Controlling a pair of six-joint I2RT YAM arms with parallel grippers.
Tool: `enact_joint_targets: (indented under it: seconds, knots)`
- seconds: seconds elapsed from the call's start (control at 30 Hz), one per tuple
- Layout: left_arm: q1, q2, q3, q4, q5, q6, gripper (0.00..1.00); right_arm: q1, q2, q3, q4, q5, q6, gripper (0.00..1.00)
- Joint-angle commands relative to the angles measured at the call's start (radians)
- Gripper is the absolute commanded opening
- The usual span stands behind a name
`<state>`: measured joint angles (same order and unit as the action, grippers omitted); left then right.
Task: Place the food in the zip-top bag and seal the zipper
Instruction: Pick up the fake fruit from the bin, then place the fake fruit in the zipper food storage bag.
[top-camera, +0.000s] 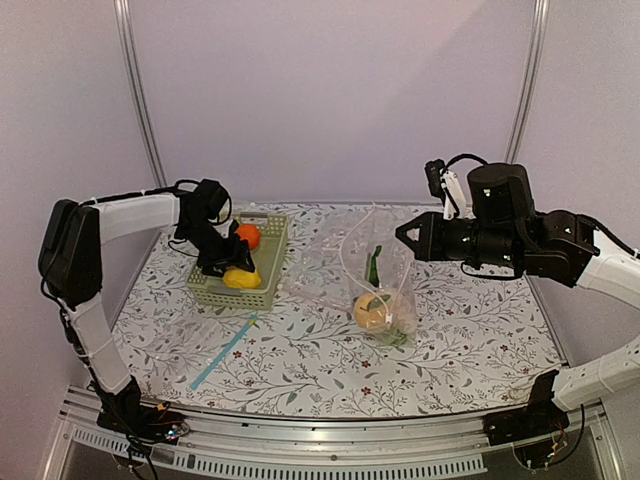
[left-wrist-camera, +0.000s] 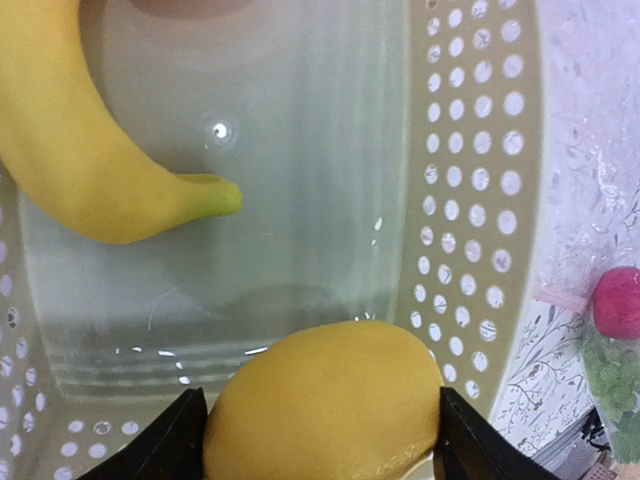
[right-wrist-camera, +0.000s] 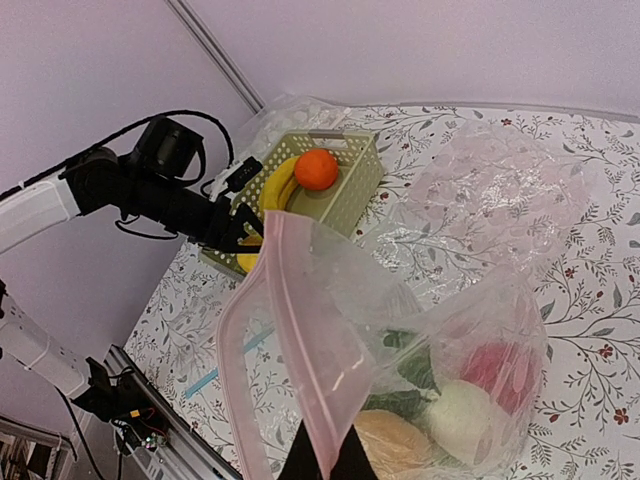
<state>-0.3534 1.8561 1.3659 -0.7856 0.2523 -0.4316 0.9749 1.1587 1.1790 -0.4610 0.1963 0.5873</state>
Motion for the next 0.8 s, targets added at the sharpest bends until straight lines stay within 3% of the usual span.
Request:
enact_joint_targets:
  seconds: [0.0,0.37,0.77]
  knots:
    - [-0.007,-0.121,-0.003,0.032,-0.062,-0.036,0.65,0.001,-0.001,0.016,0.028,0.006,0.006,0.0]
    - [-0.077,-0.334,-0.017,0.109,0.021,-0.044,0.64,0.0,0.012,0.026,0.021,-0.001,0.005,0.0]
    - [-0.407,-0.526,-0.008,0.308,-0.001,-0.171,0.62,0.001,0.072,0.088,0.009,-0.05,-0.005,0.0]
